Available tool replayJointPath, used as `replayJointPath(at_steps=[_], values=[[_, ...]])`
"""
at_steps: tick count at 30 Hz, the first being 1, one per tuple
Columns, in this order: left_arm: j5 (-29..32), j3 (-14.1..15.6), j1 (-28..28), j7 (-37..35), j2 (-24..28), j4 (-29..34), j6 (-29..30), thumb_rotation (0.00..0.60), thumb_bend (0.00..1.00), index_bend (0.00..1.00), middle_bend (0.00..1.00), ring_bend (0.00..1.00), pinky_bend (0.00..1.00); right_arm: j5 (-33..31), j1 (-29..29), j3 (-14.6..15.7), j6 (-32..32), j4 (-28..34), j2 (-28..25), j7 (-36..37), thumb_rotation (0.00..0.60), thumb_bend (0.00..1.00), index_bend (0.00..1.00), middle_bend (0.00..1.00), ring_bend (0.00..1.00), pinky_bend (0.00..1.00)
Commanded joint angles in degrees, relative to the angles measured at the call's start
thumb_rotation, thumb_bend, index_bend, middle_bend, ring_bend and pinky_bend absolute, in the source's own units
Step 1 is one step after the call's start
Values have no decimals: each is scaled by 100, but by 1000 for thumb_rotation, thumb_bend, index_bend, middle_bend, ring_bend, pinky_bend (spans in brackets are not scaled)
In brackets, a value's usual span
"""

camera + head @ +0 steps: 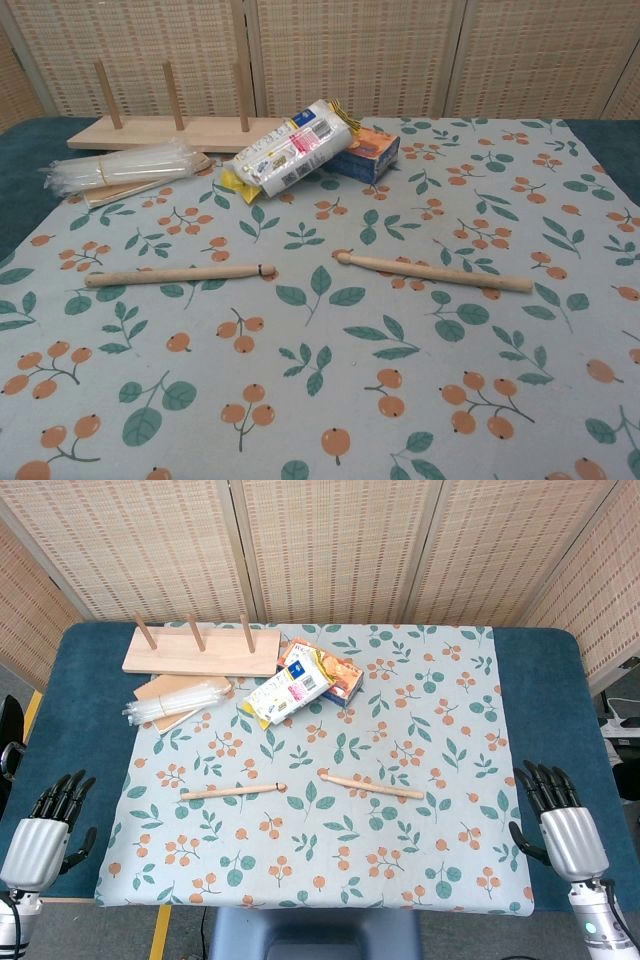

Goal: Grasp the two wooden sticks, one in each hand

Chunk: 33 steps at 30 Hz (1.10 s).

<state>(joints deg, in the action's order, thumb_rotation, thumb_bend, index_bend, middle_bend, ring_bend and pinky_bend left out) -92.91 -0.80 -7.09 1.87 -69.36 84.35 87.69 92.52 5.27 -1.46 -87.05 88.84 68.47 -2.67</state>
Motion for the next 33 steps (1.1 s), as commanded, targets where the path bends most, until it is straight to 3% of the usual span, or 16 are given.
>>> replayJointPath(at_steps=[1, 6, 10, 16, 24, 33], values=[[-95, 24, -58, -21, -48, -39, -27, 600, 464, 0, 31, 31, 165, -21, -1, -11, 3, 16, -2, -13, 533, 348, 0, 0, 0, 0], [-231, 63, -295, -43, -306, -120, -333, 600, 463, 14, 99, 65, 163, -24, 8, 7, 49, 52, 33, -103, 532, 348, 0, 0, 0, 0], [-171, -82, -593, 455, -651, -118, -703, 600, 461, 157, 194, 115, 159, 17, 12, 3, 19, 128, 32, -160, 533, 348, 0, 0, 0, 0], [180, -419, -1053, 1033, -1437, -533, -1225, 600, 462, 283, 349, 205, 188, 38, 40, -43, -8, 216, 27, -196, 532, 349, 0, 0, 0, 0], [487, -624, -1519, 1507, -2403, -1425, -1658, 600, 451, 349, 373, 220, 188, -129, 110, -66, 205, 117, 95, -213, 533, 349, 0, 0, 0, 0], [718, -639, -1849, 1840, -2917, -1917, -2007, 600, 410, 377, 390, 225, 188, -205, 129, -69, 278, 100, 72, -232, 533, 349, 0, 0, 0, 0]])
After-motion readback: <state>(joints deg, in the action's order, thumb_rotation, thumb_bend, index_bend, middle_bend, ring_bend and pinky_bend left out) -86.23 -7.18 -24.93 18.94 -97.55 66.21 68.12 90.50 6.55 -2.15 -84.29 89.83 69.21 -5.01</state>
